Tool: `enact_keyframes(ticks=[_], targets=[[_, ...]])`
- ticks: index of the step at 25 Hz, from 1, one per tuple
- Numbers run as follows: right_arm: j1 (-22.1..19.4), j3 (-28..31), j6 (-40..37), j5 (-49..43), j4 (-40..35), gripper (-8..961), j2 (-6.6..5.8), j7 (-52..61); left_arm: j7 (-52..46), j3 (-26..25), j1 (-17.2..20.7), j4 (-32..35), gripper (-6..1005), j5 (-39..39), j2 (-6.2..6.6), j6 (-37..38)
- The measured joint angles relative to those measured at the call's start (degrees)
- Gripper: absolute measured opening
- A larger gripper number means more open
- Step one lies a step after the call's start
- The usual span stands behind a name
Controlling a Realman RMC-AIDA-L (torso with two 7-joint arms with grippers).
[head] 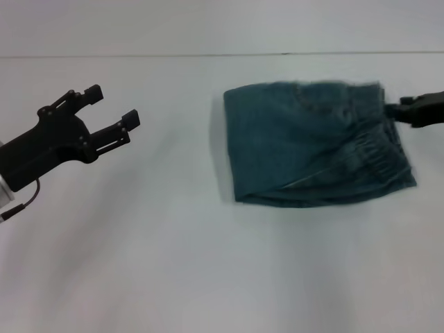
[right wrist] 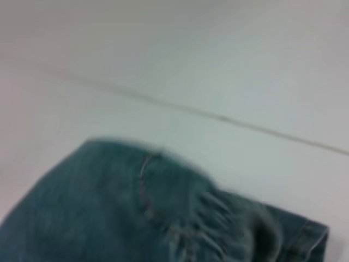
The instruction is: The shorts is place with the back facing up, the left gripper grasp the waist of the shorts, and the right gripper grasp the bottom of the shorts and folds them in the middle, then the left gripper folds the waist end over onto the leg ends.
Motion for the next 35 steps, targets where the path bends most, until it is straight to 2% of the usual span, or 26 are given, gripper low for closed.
enact_keyframes(ticks=[3,6,8,16,20,24,29,35], targets=[[-0.56,7.18,-4.54,3.63,-0.27,315,-0.02,-4.26,-0.06,0.05,0.02,0.0,901,0.08,0.01,-0.09],[-0.9,11.26,-7.7,5.08,-0.61,437,0.01,-7.33,-0.07,-0.12,-0.14,-0.01,901,0.92,0.06,-0.17],[-1.62,12.25,-9.17,6.91,-0.89,518,0.1,-9.87,-0.08,-0.31,-0.14,-0.01,900,1.39,0.17,-0.09],[-8.4,12.82,-17.06,24.31,2.15,710,0.29,-29.06,-0.1,-1.17,0.65,-0.08,901,5.31,1.26,2.69],[-10.25,12.93,-22.6,29.03,8.22,819,0.32,-39.31,-1.41,-3.94,0.59,-0.24,901,9.03,3.03,7.9],[-10.59,13.4,-26.26,30.1,16.87,942,0.18,-50.98,-2.13,-6.46,0.97,-0.1,900,11.53,3.78,12.36],[-10.17,13.55,-28.15,29.9,26.08,945,0.0,-61.15,-2.57,-7.26,1.16,-0.11,900,15.91,3.96,14.93],[-9.96,12.85,-29.61,28.14,30.1,944,0.03,-67.48,-1.44,-7.27,2.17,-0.36,901,19.35,3.66,16.28]])
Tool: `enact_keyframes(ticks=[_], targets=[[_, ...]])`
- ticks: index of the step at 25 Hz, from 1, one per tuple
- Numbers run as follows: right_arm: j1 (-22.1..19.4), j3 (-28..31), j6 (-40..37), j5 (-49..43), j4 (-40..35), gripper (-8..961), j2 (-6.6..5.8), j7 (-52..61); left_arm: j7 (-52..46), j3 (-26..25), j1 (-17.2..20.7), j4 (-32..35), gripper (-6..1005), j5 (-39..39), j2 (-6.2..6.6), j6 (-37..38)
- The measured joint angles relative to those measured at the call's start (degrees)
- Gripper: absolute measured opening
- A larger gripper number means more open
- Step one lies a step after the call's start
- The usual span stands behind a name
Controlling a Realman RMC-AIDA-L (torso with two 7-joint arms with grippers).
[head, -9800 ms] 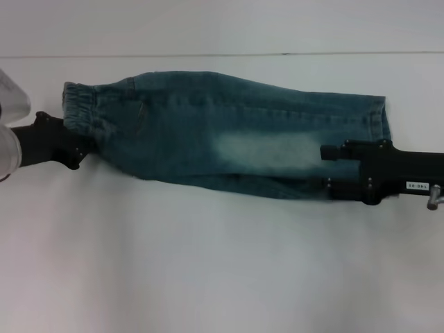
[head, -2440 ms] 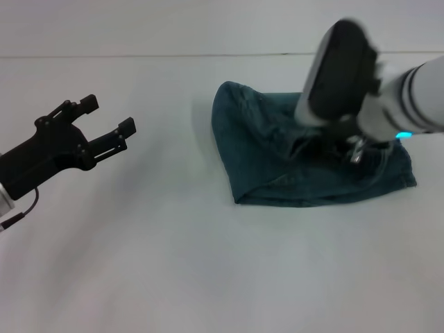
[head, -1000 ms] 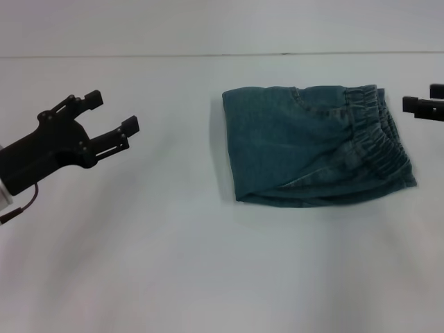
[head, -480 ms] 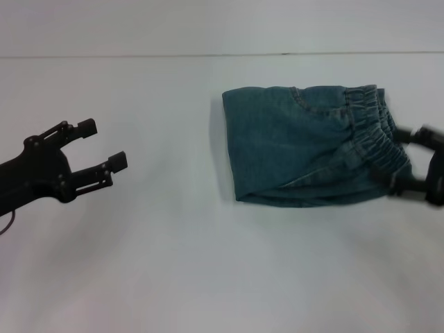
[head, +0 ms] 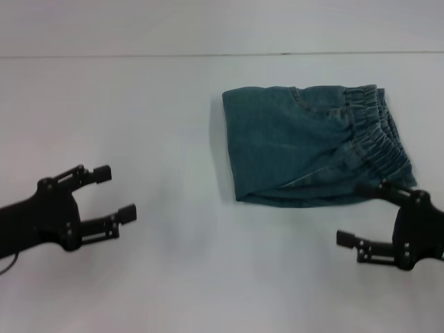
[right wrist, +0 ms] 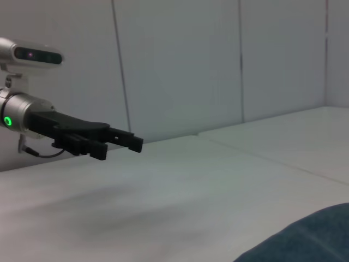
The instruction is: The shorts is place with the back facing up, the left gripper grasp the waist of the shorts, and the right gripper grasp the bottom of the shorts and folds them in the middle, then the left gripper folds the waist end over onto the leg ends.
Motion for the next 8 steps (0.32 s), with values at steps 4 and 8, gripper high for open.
enact_keyframes(ticks=[4,8], targets=[[0.45,-0.9,-0.44,-1.83,0.77,944,0.07,-0.41,2.11,-0.63,1.52,0.23,900,0.19,-0.24,1.39],[0.51,-1.01,-0.28,-2.08,1.33,945,0.08,-0.48,3.75,-2.68,2.56,0.01,900,0.46,0.05,2.09]])
